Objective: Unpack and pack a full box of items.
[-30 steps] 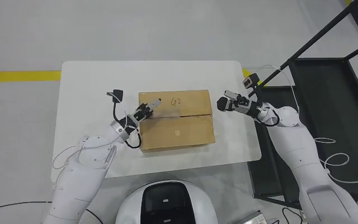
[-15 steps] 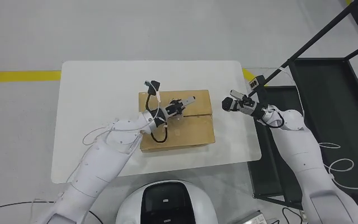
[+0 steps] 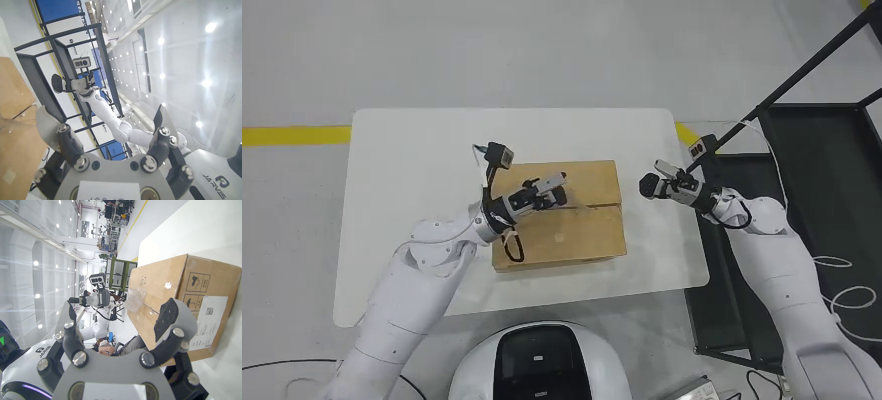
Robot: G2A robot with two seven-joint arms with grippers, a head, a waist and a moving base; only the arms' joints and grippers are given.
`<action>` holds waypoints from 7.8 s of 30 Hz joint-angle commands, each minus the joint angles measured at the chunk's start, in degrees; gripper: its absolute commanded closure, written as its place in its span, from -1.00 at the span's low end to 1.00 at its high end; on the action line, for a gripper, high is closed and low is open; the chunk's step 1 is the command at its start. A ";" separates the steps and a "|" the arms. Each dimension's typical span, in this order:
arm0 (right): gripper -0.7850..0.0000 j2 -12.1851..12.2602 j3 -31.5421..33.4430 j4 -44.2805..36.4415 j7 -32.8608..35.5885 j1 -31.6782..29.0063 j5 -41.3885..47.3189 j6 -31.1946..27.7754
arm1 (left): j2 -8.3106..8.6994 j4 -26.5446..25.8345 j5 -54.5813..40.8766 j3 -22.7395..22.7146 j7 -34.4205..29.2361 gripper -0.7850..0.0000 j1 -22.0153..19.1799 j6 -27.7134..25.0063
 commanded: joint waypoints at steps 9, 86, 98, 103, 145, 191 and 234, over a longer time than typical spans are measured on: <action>-1.00 -0.96 -4.38 -0.05 2.66 3.88 -2.94 0.79 | 2.77 -4.38 2.29 -11.56 -2.05 -1.00 8.53 1.93; -1.00 0.46 4.00 -2.63 4.91 -2.44 -0.66 -9.31 | 1.76 -1.37 41.55 5.31 15.59 -1.00 -3.16 1.51; -1.00 0.36 3.12 -2.78 4.45 -2.80 -1.01 -9.76 | 1.12 0.18 60.76 7.64 25.98 -1.00 -5.57 3.65; -1.00 0.25 2.55 -2.66 4.56 -2.33 -0.86 -9.65 | 1.12 0.18 60.76 7.64 25.98 -1.00 -5.57 3.65; -1.00 -0.21 0.97 -2.09 4.78 -2.34 -0.34 -9.33 | -1.17 4.27 59.80 13.97 11.15 -0.74 -10.03 2.65; -1.00 -0.82 -1.27 -1.05 6.04 0.21 -1.17 -7.07 | -2.32 6.04 52.30 10.15 12.77 -1.00 -9.83 0.52; -1.00 -1.27 -2.09 1.19 6.31 1.16 -0.88 -6.67 | -5.34 15.81 39.54 13.02 3.01 0.12 -16.45 -0.99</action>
